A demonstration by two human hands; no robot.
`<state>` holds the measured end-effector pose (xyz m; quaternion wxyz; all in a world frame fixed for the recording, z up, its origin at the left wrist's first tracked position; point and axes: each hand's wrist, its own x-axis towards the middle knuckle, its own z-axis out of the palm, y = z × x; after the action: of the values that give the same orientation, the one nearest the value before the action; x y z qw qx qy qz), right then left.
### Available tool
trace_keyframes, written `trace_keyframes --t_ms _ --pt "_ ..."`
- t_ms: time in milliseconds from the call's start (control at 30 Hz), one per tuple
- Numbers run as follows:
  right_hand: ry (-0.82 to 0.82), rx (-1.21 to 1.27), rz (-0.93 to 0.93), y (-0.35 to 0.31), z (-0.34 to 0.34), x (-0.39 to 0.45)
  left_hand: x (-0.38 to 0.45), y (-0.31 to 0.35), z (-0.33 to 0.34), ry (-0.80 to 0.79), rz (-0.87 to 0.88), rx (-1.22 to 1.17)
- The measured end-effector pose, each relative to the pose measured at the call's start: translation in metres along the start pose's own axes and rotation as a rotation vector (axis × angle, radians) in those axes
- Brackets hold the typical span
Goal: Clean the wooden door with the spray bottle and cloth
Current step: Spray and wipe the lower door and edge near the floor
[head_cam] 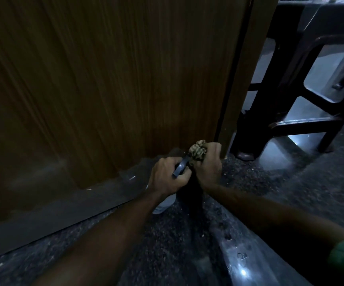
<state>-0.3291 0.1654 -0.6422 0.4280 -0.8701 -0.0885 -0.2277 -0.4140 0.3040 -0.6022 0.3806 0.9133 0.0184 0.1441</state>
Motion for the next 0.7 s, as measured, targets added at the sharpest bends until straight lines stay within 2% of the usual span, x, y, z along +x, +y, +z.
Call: trace_keyframes --t_ms 100,133,233,333,400,600,667,700 --pt "-0.226 -0.231 -0.665 0.011 -0.007 0.008 -0.004 -0.01 -0.005 0.037 0.047 -0.038" --pt "-0.268 -0.286 -0.828 0.014 -0.006 0.012 -0.005 -0.014 -0.006 0.055 0.063 -0.041" --pt "-0.375 -0.434 -1.064 0.027 -0.002 0.022 -0.012 -0.023 -0.01 0.099 0.067 -0.042" --pt "-0.496 -0.588 -1.191 0.041 -0.004 0.028 -0.017 -0.03 -0.015 0.112 0.049 -0.044" --pt "-0.505 -0.615 -1.185 0.038 -0.011 0.031 -0.018 -0.033 -0.019 0.119 0.041 -0.043" --pt "-0.228 -0.3 -0.955 -0.025 -0.008 0.022 -0.027 -0.036 -0.036 0.14 0.065 -0.01" --pt "-0.25 -0.336 -1.038 -0.027 -0.002 0.023 -0.03 -0.039 -0.041 0.162 0.071 -0.009" --pt "-0.336 -0.397 -1.142 -0.022 0.0 0.023 -0.032 -0.041 -0.044 0.175 0.068 -0.02"
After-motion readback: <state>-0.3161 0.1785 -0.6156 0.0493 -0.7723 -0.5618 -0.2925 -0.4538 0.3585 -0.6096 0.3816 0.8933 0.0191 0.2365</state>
